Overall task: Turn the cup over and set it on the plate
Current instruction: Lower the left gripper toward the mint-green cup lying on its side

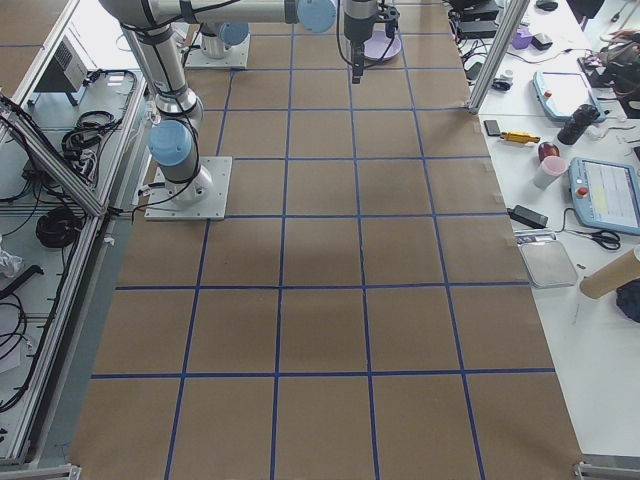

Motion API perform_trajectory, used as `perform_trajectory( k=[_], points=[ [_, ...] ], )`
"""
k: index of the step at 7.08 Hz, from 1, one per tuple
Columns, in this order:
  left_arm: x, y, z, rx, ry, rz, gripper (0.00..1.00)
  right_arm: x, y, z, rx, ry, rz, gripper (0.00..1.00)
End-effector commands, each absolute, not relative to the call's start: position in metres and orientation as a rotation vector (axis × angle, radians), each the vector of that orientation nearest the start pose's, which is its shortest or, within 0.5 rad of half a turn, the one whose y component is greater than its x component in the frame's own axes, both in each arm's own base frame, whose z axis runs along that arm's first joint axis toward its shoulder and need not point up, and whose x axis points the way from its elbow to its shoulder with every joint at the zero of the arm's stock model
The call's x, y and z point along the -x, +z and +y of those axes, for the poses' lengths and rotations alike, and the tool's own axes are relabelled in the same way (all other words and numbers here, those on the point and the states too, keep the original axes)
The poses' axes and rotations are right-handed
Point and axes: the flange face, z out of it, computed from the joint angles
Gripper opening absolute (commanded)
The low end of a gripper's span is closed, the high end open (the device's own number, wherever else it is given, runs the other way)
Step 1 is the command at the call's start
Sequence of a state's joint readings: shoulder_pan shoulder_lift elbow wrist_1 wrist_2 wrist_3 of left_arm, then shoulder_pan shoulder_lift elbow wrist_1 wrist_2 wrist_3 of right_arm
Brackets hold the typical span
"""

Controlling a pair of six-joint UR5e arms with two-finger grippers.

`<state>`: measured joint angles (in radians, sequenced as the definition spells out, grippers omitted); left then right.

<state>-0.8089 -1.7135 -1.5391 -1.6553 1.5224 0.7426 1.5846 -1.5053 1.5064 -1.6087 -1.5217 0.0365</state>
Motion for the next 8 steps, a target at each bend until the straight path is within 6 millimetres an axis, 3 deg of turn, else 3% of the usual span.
perform_trajectory(
  k=[1,2,5,7,8],
  points=[
    [-0.332,0.377,-0.458,0.011,0.173,3.415,1.00,-0.145,0.490,-0.522,-0.032,-0.055,3.091,1.00],
    [-0.356,0.352,-0.452,-0.085,0.176,3.451,1.00,-0.145,0.491,-0.521,-0.032,-0.057,3.091,1.00],
    [-0.424,0.281,-0.426,-0.127,0.067,3.600,1.00,-0.145,0.490,-0.522,-0.034,-0.055,3.091,1.00],
    [-0.450,0.234,-0.414,-0.165,-0.024,3.697,1.00,-0.146,0.490,-0.522,-0.034,-0.055,3.089,1.00],
    [-0.459,0.213,-0.399,-0.103,-0.017,3.769,1.00,-0.145,0.490,-0.522,-0.034,-0.055,3.091,1.00]
  ],
)
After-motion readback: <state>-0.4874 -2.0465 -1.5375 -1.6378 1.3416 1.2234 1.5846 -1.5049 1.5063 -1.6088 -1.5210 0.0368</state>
